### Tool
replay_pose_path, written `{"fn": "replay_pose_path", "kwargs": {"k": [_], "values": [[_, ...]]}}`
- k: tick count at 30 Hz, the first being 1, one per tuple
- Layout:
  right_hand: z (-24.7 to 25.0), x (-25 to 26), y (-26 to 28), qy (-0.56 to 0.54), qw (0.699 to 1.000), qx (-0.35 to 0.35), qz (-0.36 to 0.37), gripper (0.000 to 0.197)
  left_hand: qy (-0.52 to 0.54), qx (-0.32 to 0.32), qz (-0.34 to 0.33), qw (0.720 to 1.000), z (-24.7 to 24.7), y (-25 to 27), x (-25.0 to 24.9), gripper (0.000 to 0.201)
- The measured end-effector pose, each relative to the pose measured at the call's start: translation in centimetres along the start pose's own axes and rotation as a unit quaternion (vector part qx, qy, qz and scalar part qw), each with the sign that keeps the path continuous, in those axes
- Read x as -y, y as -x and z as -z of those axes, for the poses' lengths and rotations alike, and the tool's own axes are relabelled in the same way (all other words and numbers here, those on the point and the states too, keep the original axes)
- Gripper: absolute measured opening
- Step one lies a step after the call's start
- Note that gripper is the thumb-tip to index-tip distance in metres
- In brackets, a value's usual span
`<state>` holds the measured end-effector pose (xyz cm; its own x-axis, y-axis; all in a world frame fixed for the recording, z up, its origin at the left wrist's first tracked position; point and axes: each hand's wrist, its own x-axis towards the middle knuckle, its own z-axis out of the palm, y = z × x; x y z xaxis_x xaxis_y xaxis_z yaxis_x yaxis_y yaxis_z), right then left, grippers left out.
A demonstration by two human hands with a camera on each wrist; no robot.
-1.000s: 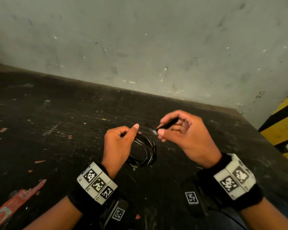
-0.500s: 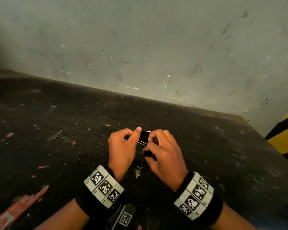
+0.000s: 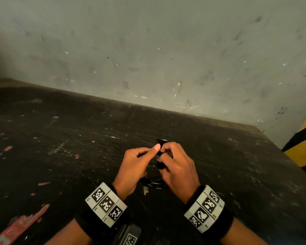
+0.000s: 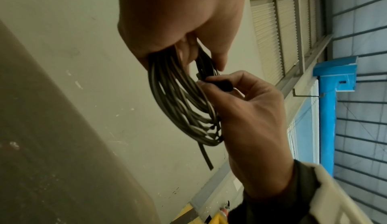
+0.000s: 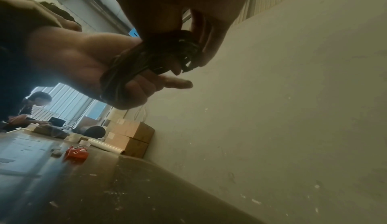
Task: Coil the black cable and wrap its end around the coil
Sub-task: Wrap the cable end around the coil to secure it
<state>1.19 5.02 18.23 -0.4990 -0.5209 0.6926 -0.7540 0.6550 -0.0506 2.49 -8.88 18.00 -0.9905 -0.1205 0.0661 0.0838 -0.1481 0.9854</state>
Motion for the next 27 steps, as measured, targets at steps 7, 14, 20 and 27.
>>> {"fn": "replay_pose_path", "kwargs": {"k": [7,14,20,27], "values": [[0.9,-0.9,-0.3,-0.011,0.999,0.043,0.006,0.013,0.057,0.007,0.017,0.998,-0.5,-0.4,0.1,0.024],[1.7,-1.5,-0.2,0.029,0.998,0.042,0.025,0.007,0.039,-0.027,0.004,0.999,-1.4,-0.8,0.4,0.027],[1.9,-2.4,-0.7,-0.058,0.995,0.073,-0.018,0.008,-0.04,-0.01,-0.055,0.998,-1.5,-0.7,0.8,0.021],[2.0,-2.6,-1.2,-0.362,0.897,0.056,-0.249,0.008,-0.086,0.026,-0.097,0.991,-0.7,-0.8,0.7,0.019]]}}
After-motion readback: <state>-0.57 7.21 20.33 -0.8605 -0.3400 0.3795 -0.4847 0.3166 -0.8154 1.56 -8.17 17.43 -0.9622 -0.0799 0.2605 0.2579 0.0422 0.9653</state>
